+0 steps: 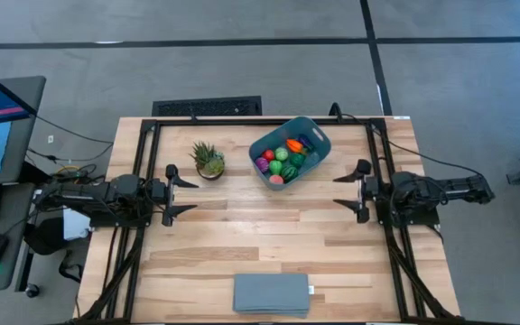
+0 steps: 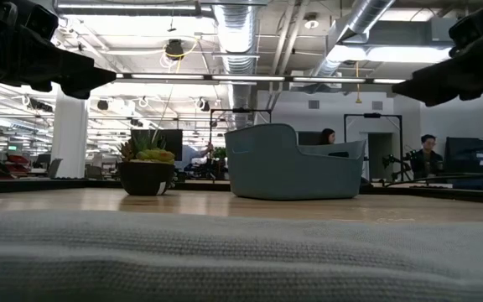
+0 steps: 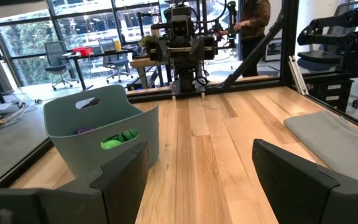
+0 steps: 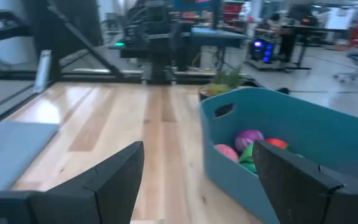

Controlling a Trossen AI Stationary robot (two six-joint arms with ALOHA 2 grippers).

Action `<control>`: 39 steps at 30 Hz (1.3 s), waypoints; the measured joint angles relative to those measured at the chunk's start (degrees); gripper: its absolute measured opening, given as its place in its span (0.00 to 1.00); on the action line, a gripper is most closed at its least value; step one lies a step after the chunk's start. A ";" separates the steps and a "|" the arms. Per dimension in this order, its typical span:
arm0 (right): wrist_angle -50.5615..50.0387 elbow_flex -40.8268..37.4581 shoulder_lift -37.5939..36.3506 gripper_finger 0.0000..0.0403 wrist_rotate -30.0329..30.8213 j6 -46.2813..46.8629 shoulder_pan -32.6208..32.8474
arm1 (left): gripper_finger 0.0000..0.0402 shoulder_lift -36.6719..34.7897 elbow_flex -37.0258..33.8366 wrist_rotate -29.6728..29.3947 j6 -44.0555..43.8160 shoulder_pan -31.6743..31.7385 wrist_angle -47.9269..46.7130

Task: Pick and placing Produce into tupperware
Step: Return to Home Position

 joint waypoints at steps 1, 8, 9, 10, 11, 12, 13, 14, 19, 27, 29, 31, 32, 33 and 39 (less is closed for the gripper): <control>-0.06 0.00 0.01 0.80 -0.89 -0.53 0.05 | 0.68 0.00 0.01 0.00 0.00 -0.01 0.00; -0.34 0.00 0.01 0.80 -3.67 -0.99 0.09 | 0.68 0.01 -0.01 0.00 0.00 0.00 0.00; -0.35 0.00 0.01 0.80 -3.69 -0.61 0.09 | 0.68 0.02 -0.01 0.00 0.00 0.00 0.00; -0.38 0.00 0.01 0.80 -3.69 -0.23 0.09 | 0.68 0.02 0.01 0.00 0.00 0.01 0.00; -0.38 0.00 0.01 0.80 -3.69 0.19 0.09 | 0.68 0.02 -0.01 0.00 0.00 0.01 0.00; -0.39 0.00 0.00 0.80 -3.69 0.68 0.09 | 0.68 0.00 0.01 0.00 0.00 0.01 0.00; -0.40 0.00 0.01 0.80 -3.69 1.11 0.09 | 0.68 0.00 -0.01 0.00 0.00 0.01 0.00; -0.40 0.00 -0.01 0.80 -3.69 1.24 0.09 | 0.68 0.01 0.00 0.00 0.00 0.00 0.00; -0.42 0.00 0.01 0.80 -3.69 1.25 0.09 | 0.68 0.00 -0.01 0.00 0.00 0.01 0.00; -0.43 0.00 0.01 0.80 -3.69 1.25 0.09 | 0.68 0.00 0.00 0.00 0.00 -0.01 0.01; -0.44 0.00 0.01 0.80 -3.69 1.25 0.09 | 0.68 0.01 0.00 0.00 0.00 -0.01 0.00; -0.44 0.00 0.01 0.80 -3.69 1.25 0.09 | 0.68 0.02 0.01 0.00 0.00 -0.01 0.02; -0.44 0.00 0.01 0.80 -3.69 1.25 0.09 | 0.68 0.00 0.01 0.00 0.00 -0.01 0.00; -0.44 0.00 0.01 0.80 -3.69 1.25 0.09 | 0.68 0.00 -0.01 0.00 0.00 -0.01 0.00; -0.44 0.00 0.01 0.80 -3.68 1.28 0.09 | 0.68 0.00 0.01 0.00 0.00 0.00 0.00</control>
